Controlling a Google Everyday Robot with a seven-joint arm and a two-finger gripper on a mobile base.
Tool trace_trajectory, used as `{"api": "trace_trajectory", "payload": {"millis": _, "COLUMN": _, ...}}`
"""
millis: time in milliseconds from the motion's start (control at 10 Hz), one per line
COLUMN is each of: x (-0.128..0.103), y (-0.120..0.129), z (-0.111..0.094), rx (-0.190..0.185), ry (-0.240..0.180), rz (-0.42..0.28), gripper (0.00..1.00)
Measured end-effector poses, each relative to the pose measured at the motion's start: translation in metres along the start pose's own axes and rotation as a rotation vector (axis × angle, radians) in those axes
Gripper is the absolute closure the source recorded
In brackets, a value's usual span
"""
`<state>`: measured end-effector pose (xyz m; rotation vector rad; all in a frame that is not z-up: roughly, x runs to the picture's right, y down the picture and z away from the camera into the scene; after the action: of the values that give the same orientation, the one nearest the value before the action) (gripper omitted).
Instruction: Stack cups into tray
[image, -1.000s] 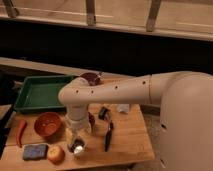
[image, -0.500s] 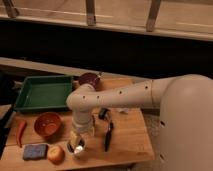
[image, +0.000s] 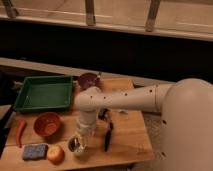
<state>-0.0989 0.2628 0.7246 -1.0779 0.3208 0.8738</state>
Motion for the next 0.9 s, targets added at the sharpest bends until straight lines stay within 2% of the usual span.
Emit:
{"api": "trace_trajectory", "payload": {"millis": 100, "x": 0.001, "y": 0.001, "z": 0.0, "rx": -0.003, "ry": 0.002, "rz": -0.006, "gripper": 0.94}}
{"api": "trace_trajectory", "payload": {"millis": 200, "x": 0.002, "y": 0.001, "z": 0.0, "rx": -0.005, "ry": 0.005, "rz": -0.01, "gripper": 0.98}}
{"api": "trace_trajectory", "payload": {"millis": 600, "x": 0.005, "y": 0.008, "z": -0.011, "rx": 0.001, "ry": -0.012, "rz": -0.035, "gripper": 1.0}}
{"api": "trace_trajectory", "payload": {"millis": 900, "x": 0.011, "y": 0.02, "z": -0.044, "rx": 0.029, "ry": -0.042, "rz": -0.065, "gripper": 1.0}}
